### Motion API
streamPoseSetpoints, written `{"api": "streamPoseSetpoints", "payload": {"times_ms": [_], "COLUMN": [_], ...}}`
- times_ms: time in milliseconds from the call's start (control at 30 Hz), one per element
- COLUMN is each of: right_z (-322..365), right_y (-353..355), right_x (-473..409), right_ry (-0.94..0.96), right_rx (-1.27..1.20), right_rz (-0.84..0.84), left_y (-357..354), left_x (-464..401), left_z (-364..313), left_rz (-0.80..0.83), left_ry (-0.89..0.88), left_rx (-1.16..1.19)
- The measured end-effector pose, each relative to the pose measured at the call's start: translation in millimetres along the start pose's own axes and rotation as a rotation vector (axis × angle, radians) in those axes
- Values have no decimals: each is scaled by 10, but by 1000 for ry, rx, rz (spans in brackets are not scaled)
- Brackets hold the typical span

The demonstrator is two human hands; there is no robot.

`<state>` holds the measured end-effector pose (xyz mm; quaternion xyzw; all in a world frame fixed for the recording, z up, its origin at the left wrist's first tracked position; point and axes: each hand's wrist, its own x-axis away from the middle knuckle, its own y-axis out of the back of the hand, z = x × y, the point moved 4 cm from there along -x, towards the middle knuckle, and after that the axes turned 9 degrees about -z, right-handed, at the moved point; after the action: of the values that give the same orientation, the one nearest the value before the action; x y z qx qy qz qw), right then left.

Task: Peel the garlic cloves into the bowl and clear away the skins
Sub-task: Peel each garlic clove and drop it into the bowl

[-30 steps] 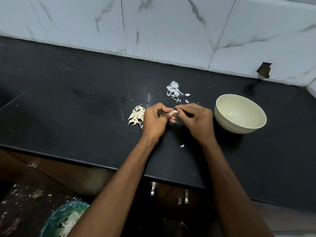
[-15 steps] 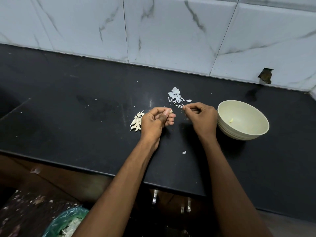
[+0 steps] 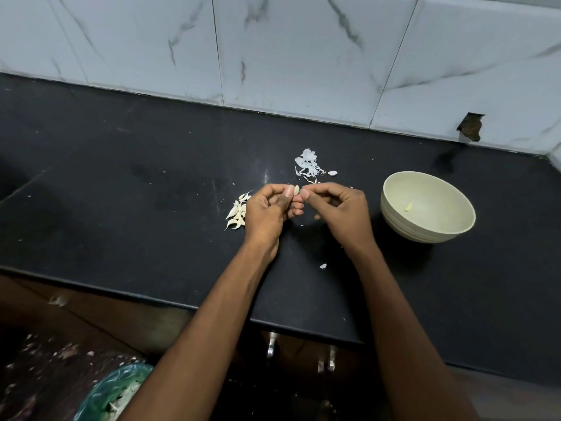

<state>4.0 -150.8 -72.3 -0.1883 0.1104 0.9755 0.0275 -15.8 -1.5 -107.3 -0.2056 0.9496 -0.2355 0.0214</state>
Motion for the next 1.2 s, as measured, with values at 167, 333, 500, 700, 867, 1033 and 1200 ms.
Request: {"api": "streamPoseSetpoints", "payload": {"times_ms": [167,333,500,700,867,1033,1200], "right_z": [36,77,97,117,131,110,130], "right_y": [3,11,0,-22,-32,-15,-23], "right_x": [42,71,70,92,104,83,110], "right_ry": [139,236,343,381,417,375,380], "right_rx": [88,162,240,260,287,213,206], "right_rz": [-23,-43,-13,27,37,63,49], "left_y": [-20,-30,-23,1,-9,-2,-27], "left_x": [28,46,57,40,59,79,154], "left_z": [-2,-21,-23,16,-14,-41,-105], "left_rz": [13,26,-6,-33,-50,-76,-111], "left_ry": [-65,-142,-250,-319,-361,-339,-384], "left_rx": [-68,-152,-295,-459,-523,-507,-563]}}
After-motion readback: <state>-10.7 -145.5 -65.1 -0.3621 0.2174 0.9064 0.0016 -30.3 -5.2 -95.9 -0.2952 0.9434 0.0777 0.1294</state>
